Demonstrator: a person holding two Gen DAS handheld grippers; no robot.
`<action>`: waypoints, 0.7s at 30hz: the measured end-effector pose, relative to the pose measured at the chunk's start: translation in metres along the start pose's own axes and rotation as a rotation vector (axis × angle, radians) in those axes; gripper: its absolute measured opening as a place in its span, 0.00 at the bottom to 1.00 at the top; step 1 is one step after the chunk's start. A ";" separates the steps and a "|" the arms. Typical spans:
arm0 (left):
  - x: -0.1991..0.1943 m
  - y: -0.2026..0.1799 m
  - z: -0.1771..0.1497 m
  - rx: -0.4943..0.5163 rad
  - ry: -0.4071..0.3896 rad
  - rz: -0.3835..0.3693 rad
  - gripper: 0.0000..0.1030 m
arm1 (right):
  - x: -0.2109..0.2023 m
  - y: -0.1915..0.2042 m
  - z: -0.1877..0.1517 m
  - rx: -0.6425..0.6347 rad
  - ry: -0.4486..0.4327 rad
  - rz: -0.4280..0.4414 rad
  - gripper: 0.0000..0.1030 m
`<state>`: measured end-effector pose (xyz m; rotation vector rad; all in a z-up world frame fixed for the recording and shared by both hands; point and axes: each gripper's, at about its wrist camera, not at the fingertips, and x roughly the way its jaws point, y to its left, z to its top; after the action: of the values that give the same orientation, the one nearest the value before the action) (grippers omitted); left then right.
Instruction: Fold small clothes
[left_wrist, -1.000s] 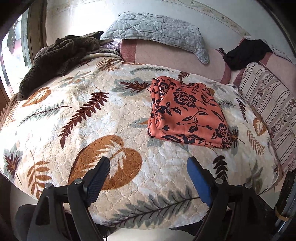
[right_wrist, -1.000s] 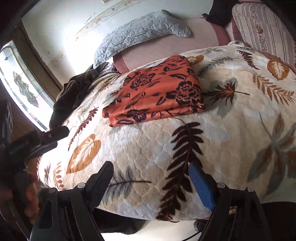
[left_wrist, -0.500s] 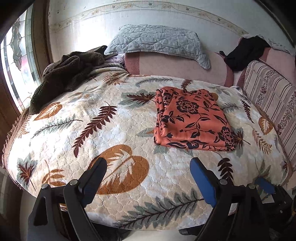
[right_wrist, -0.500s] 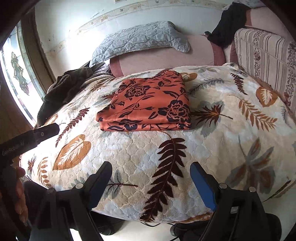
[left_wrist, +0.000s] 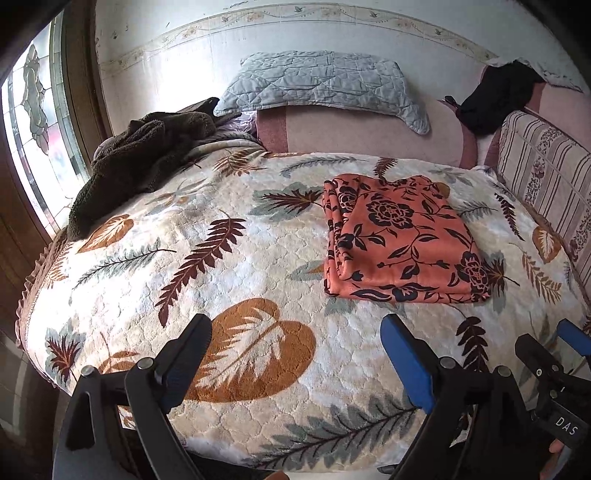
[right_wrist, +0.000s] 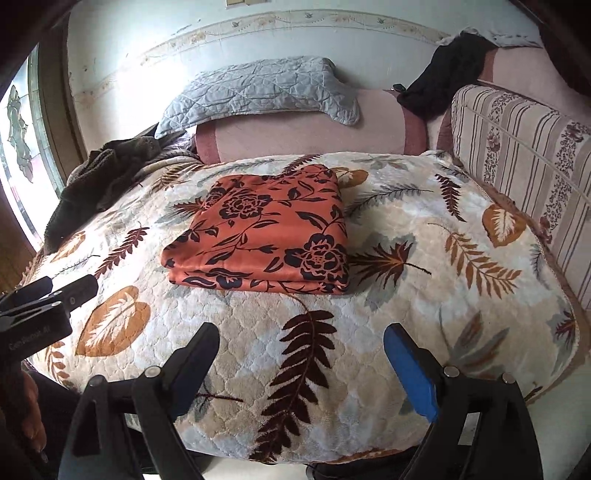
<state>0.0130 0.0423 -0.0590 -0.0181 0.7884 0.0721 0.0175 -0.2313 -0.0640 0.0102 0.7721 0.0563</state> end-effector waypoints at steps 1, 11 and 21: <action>0.000 0.000 0.001 -0.002 0.002 -0.006 0.90 | -0.001 0.000 0.002 -0.005 -0.006 -0.007 0.90; -0.001 -0.007 0.008 0.013 -0.008 -0.020 0.90 | -0.004 0.005 0.024 -0.036 -0.037 -0.038 0.95; -0.003 -0.014 0.016 0.026 -0.028 -0.061 0.99 | 0.009 0.009 0.024 -0.061 -0.015 -0.046 0.95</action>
<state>0.0233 0.0290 -0.0460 -0.0162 0.7597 0.0044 0.0403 -0.2214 -0.0532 -0.0648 0.7548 0.0365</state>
